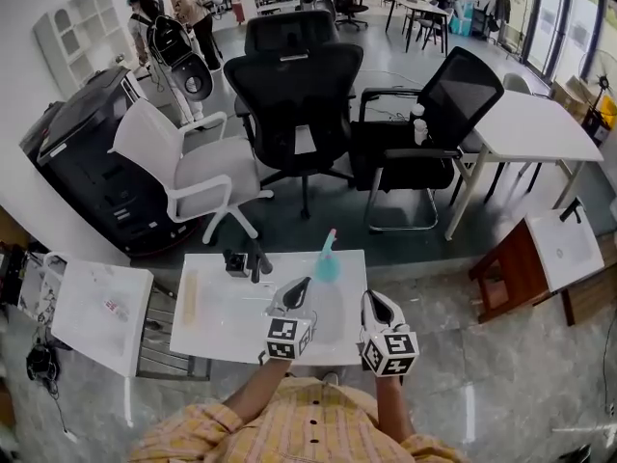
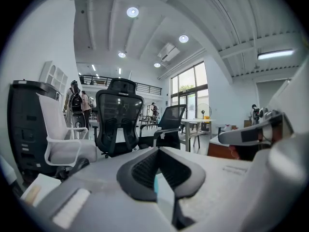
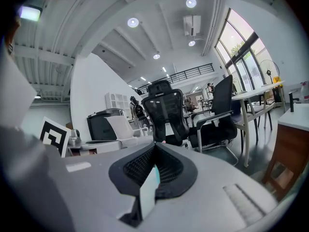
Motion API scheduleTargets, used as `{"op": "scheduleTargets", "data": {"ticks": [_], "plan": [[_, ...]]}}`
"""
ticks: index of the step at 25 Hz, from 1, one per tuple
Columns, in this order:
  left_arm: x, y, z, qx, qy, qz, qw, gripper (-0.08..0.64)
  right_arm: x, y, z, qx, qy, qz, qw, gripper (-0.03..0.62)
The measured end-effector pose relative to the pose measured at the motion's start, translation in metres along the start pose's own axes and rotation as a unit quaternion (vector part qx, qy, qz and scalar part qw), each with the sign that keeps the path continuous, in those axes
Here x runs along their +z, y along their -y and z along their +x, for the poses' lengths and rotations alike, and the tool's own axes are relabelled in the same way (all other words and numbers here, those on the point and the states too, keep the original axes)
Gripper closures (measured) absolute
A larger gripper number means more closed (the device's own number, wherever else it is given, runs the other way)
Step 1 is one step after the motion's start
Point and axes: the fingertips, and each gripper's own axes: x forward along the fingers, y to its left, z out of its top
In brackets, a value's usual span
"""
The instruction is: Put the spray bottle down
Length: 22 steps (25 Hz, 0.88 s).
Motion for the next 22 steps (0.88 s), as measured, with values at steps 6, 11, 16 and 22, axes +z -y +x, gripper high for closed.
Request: {"op": "scheduleTargets", "data": {"ticks": [6,11,16,22], "plan": [[0.0,0.001,-0.018,0.007,0.003,0.003,1.0,0.561,0.002,-0.013,-0.006,0.011,0.003,-0.006,1.0,0.594],[0.001,0.008,-0.033,0.01,0.007,0.005,0.9999,0.561,0.004,-0.02,-0.018,0.019,0.006,-0.011,1.0,0.595],[0.004,0.021,-0.049,0.015,0.013,0.01,0.9997,0.561,0.002,-0.024,-0.034,0.023,0.006,-0.012,1.0,0.595],[0.004,0.043,-0.074,0.018,0.013,0.013,0.9997,0.561,0.0,-0.028,-0.057,0.031,0.005,-0.013,0.999,0.594]]}}
